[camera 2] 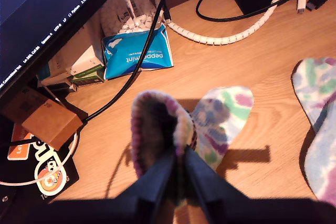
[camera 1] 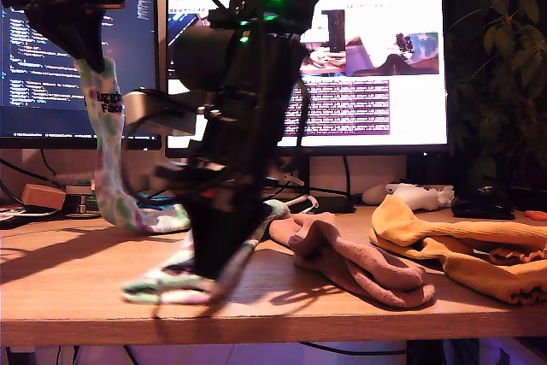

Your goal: Pair up the socks based on colour and pattern, by placing them on top of one another

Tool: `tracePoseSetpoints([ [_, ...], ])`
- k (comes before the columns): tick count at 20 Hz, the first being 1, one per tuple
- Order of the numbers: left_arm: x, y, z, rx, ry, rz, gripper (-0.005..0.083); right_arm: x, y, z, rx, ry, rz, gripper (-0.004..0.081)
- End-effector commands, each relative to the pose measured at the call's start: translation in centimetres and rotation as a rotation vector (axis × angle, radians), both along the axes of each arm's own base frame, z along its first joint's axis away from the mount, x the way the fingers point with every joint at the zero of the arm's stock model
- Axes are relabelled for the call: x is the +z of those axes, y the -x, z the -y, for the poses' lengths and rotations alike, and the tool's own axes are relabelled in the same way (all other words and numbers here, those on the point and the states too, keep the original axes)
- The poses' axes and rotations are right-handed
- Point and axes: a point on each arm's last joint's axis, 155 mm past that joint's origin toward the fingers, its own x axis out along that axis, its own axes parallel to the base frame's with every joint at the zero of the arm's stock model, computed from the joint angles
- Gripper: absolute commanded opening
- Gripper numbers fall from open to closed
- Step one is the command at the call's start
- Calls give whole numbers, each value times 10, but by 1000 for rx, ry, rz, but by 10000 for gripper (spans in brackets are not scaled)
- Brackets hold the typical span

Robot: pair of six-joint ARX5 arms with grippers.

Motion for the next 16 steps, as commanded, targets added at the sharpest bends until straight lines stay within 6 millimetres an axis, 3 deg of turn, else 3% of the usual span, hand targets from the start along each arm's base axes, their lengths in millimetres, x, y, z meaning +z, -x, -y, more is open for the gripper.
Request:
tracePoseSetpoints([
  [1, 10, -1, 0, 0, 11, 28, -20, 2, 0, 0, -14, 1, -6, -11],
  [7, 13, -3, 1, 6, 24, 38, -20, 70, -15, -1, -69, -117, 71, -11],
  [12, 12, -1, 5, -4, 42, 28, -20, 99, -43, 2, -192, -209, 136, -11],
  [16, 8, 3, 9, -6, 75, 1, -20, 108, -55, 26, -282, -244, 207, -11],
])
